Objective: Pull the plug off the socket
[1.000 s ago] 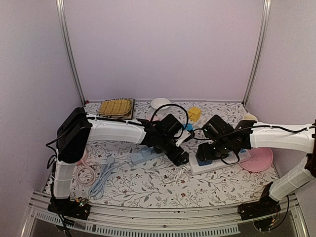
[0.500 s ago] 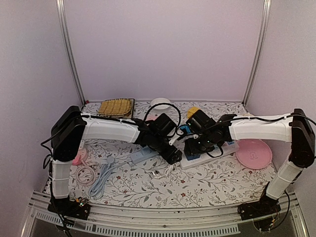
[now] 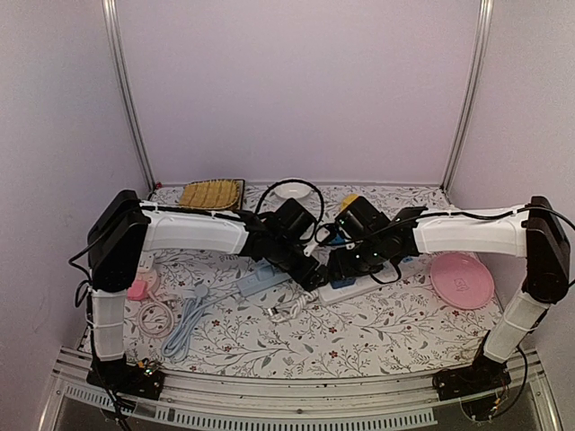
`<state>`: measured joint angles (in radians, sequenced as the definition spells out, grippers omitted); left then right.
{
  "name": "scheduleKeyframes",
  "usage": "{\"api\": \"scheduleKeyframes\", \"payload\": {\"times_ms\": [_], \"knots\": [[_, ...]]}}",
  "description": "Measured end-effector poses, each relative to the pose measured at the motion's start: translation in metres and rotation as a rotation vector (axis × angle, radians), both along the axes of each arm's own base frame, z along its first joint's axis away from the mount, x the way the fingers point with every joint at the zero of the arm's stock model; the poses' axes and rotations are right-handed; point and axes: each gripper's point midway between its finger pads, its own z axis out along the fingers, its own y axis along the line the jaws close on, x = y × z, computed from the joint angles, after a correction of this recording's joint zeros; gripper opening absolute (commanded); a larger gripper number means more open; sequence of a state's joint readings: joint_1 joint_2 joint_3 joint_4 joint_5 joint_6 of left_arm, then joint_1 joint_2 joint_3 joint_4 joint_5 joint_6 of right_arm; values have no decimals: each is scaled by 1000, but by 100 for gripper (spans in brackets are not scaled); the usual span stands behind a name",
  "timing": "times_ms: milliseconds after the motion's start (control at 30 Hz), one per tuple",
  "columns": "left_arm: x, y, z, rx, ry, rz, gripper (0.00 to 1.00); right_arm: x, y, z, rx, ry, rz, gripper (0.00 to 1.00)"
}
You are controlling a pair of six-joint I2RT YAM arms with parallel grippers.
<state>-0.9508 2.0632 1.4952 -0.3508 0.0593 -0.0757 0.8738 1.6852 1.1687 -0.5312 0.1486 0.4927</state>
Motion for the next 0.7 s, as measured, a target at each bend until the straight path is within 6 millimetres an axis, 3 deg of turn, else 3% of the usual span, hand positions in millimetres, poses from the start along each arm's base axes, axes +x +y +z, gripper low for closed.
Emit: {"api": "scheduleKeyframes", "payload": {"times_ms": [300, 700], "knots": [[5, -7, -16, 34, 3, -24, 92, -4, -18, -21, -25, 19, -30, 22], [-1, -13, -24, 73, -25, -68, 92, -5, -19, -19, -22, 22, -35, 22]]}}
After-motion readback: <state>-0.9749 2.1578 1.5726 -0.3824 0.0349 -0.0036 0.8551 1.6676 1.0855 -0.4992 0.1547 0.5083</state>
